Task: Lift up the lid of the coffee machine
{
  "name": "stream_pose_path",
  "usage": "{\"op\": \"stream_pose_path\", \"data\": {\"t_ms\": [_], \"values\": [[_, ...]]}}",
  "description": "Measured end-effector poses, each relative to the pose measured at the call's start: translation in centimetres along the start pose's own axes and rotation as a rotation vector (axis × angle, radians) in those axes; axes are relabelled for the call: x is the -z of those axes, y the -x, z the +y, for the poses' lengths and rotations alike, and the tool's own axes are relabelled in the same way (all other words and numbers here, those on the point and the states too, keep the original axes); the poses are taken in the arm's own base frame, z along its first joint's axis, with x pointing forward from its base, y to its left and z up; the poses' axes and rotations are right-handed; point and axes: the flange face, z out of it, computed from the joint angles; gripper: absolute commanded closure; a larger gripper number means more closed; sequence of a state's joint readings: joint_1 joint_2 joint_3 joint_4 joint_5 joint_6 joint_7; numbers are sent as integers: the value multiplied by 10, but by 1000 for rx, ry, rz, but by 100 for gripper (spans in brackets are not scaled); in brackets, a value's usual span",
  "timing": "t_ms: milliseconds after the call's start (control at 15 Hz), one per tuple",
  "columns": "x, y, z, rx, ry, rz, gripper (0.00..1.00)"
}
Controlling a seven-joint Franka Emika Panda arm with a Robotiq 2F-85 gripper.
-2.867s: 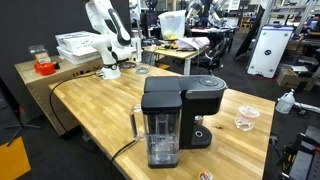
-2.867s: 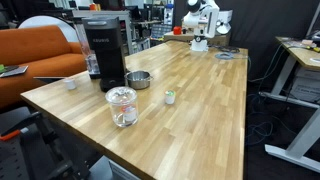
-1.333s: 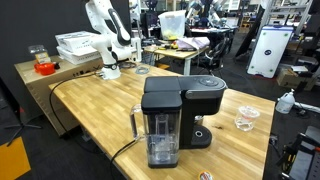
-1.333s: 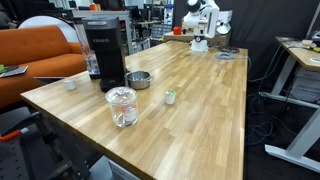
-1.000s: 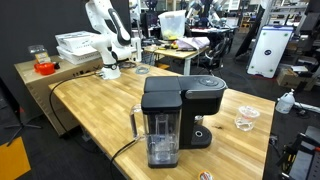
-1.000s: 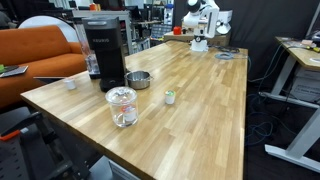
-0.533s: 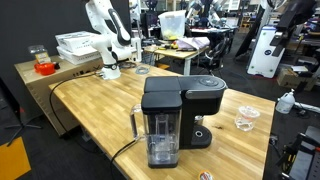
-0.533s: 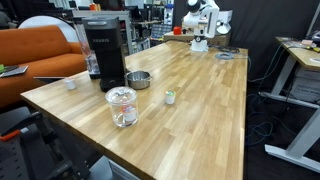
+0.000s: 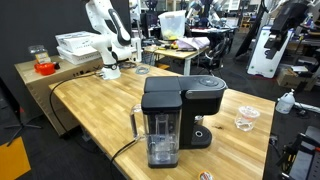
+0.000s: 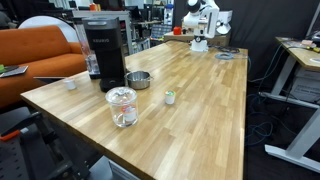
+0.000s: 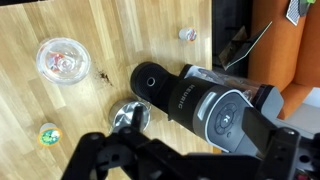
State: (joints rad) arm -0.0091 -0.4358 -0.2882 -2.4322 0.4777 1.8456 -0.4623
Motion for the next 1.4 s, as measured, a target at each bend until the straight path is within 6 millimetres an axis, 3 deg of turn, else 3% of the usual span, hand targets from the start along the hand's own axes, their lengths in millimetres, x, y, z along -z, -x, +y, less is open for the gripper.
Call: {"op": "stream_pose_path", "data": {"t_ms": [467,1067,1400], "values": [[-1,-5,3,-78,-65,70,0],[-49,-9,-4,-170,-340,141,0],[-51,-10,-3,-174,-346,144,0]]}}
